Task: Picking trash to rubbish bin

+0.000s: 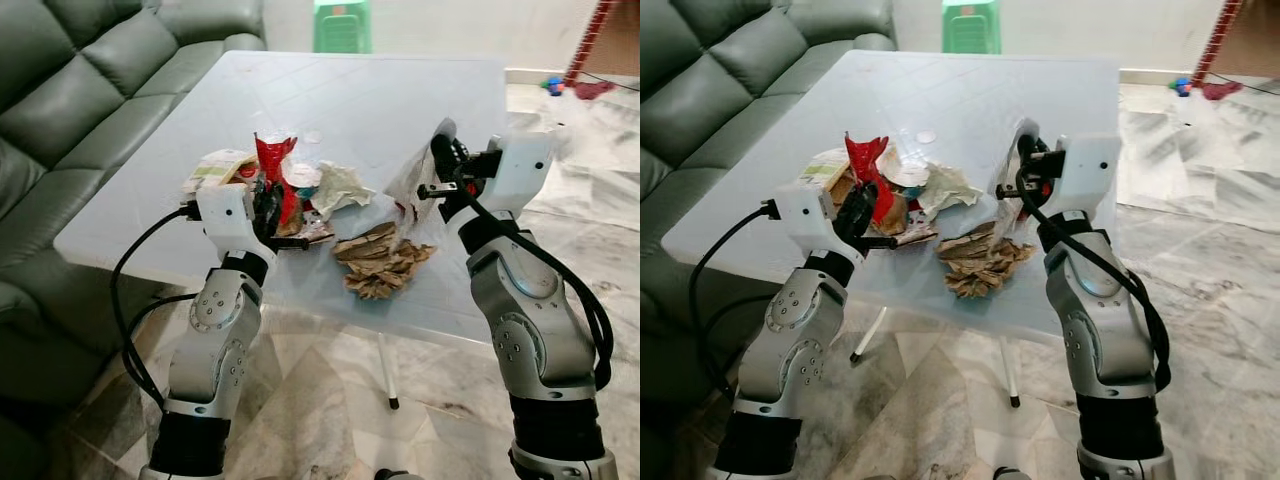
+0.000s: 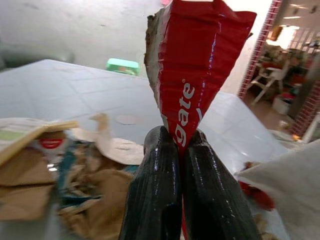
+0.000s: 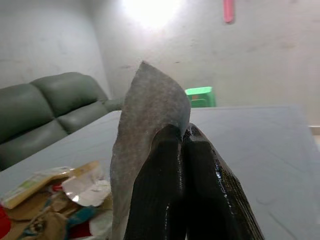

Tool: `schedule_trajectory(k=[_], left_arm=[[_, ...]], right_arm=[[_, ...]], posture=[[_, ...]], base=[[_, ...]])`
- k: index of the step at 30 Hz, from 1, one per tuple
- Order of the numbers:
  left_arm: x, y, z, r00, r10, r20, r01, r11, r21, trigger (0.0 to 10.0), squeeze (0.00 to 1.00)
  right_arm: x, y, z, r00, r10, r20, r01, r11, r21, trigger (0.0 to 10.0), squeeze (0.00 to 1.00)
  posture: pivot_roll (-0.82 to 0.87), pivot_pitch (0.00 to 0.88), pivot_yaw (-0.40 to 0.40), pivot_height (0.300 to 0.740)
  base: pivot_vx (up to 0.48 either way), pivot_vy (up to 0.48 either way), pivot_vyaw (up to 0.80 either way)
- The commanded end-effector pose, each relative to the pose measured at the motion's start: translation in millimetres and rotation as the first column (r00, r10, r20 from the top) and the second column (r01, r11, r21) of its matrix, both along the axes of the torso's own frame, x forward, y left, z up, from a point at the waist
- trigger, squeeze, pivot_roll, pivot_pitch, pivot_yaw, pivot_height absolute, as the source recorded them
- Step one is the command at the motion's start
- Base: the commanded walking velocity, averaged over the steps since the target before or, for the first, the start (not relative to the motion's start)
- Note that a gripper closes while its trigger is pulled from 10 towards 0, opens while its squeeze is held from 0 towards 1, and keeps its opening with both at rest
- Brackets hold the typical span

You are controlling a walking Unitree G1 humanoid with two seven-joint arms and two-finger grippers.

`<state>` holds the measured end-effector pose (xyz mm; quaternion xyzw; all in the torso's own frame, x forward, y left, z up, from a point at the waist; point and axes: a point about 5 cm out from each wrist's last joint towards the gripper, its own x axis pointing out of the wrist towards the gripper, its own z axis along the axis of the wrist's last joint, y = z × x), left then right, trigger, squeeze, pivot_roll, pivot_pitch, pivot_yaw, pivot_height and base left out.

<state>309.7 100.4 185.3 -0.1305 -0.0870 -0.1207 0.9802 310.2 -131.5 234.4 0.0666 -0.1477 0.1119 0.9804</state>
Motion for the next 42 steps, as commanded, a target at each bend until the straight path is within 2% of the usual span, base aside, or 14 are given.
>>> schedule_trajectory(k=[1, 30, 32, 35, 42], left_arm=[[1.2, 1.0, 1.0, 1.0, -0.003, -0.003, 0.003, 1.0, -0.002, 10.0, 0.0], [3.2, 0.5, 2.1, 1.0, -0.018, -0.008, 0.018, 1.0, 0.02, 10.0, 0.0], [3.5, 1.2, 2.4, 1.0, -0.016, -0.004, 0.016, 1.0, 0.023, 10.0, 0.0], [3.7, 1.3, 3.6, 1.0, -0.02, 0.007, 0.02, 0.999, 0.029, 10.0, 0.0], [4.8, 1.7, 5.3, 1.0, -0.015, 0.01, 0.015, 1.0, 0.01, 10.0, 0.0]], right_arm=[[-2.1, 2.6, 4.9, 1.0, 0.004, 0.016, -0.004, 1.0, -0.005, 10.0, 0.0], [-0.1, 0.8, 10.2, 0.998, -0.024, 0.056, 0.026, 0.999, -0.03, 10.0, 0.0], [-1.1, 0.4, 17.8, 0.994, -0.042, 0.102, 0.049, 0.997, -0.066, 10.0, 0.0], [-1.0, -0.6, 23.6, 0.991, -0.057, 0.122, 0.065, 0.996, -0.067, 10.0, 0.0], [2.0, -4.2, 24.7, 0.99, -0.086, 0.112, 0.094, 0.993, -0.068, 10.0, 0.0]], posture=[[-0.07, 0.065, 0.075, 0.74], [-0.07, 0.066, 0.077, 0.74], [-0.07, 0.067, 0.076, 0.74], [-0.07, 0.067, 0.076, 0.74], [-0.07, 0.068, 0.074, 0.74]], base=[[0.0, 0.247, -0.77], [0.0, 0.458, -0.05], [0.0, 0.129, 0.0], [0.0, 0.0, 0.0], [0.0, 0.0, -0.45]])
